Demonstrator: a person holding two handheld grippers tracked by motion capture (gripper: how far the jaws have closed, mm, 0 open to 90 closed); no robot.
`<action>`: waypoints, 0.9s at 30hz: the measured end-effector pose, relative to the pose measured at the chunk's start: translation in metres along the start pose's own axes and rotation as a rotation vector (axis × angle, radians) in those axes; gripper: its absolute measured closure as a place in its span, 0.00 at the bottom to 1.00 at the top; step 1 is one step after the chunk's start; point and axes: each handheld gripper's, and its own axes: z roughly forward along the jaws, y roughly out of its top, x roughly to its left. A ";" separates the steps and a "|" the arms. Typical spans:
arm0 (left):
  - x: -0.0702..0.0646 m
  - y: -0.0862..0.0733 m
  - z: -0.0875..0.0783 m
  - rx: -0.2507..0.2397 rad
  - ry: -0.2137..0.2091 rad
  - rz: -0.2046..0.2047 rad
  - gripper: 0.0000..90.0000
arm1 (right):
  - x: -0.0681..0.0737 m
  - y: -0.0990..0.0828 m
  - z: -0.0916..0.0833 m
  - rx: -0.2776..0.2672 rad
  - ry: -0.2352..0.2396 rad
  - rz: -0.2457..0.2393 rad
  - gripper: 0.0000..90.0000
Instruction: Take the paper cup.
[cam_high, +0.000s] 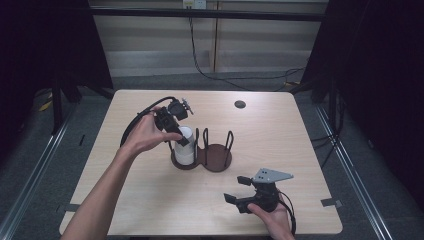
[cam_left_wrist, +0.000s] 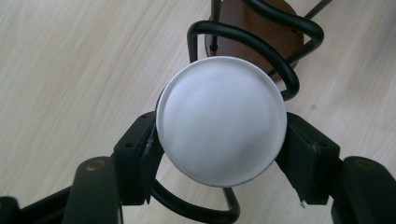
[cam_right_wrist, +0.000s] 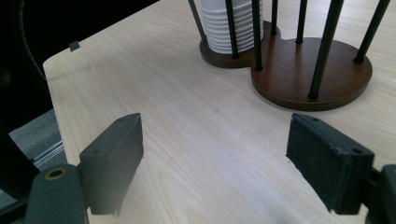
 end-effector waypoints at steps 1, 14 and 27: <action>0.000 0.000 0.000 -0.004 -0.006 -0.001 0.39 | 0.000 0.000 0.000 0.001 0.000 -0.001 0.20; 0.000 0.000 -0.008 -0.008 -0.011 -0.009 0.39 | 0.000 -0.001 0.002 0.009 0.001 0.001 0.20; -0.001 0.002 -0.018 -0.013 -0.011 -0.005 0.39 | 0.000 0.000 0.002 0.007 0.003 0.003 0.20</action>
